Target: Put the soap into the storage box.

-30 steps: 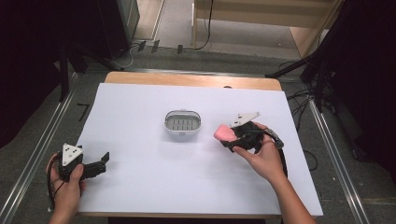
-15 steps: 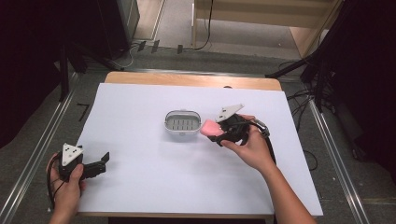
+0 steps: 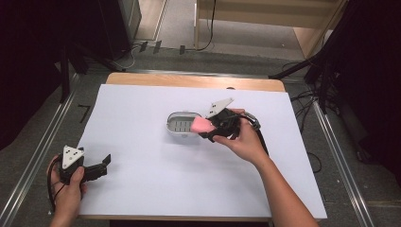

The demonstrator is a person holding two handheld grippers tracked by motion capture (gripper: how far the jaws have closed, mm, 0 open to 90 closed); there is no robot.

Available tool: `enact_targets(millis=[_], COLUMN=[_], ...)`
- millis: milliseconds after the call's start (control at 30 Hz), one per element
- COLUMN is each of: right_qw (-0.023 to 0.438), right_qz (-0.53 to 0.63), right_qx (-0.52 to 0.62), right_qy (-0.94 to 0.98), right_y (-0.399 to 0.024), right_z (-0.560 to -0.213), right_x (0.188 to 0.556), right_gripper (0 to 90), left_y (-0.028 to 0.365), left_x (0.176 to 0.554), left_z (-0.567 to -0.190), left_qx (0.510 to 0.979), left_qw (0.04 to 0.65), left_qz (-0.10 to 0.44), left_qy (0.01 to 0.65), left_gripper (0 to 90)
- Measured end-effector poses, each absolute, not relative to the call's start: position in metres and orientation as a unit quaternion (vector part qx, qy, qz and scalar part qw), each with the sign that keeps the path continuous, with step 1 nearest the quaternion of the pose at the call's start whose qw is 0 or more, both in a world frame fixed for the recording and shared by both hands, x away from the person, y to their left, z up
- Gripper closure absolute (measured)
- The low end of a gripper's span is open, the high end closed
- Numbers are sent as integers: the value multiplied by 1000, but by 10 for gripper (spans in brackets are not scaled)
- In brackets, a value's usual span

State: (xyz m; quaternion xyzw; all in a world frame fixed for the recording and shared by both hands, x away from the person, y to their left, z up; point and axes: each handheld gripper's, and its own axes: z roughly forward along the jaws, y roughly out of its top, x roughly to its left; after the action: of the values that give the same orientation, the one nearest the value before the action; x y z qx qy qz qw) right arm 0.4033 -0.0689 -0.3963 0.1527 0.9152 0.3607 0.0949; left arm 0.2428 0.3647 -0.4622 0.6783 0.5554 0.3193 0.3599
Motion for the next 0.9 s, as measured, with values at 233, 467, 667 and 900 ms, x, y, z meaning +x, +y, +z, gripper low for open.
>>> enact_targets(millis=[233,467,667,900], right_qw=[87,87,84,73], right_qz=[372,370,371,373], right_qx=[131,118,114,111], right_qy=[915,917,918,918], right_y=[-53,-36,-28,-18], right_z=[-394,-397,-405,-413], right_x=[415,424,434,440], right_gripper=[385,386,386,386], left_y=[365,366,366,366], left_x=[242,242,241,241], left_z=[-462,-462,-462,-462], left_qx=[677,676,676,677], left_qw=[362,365,368,367], left_qz=[323,321,321,320], left_qy=[554,553,552,552], left_gripper=[70,70,70,70])
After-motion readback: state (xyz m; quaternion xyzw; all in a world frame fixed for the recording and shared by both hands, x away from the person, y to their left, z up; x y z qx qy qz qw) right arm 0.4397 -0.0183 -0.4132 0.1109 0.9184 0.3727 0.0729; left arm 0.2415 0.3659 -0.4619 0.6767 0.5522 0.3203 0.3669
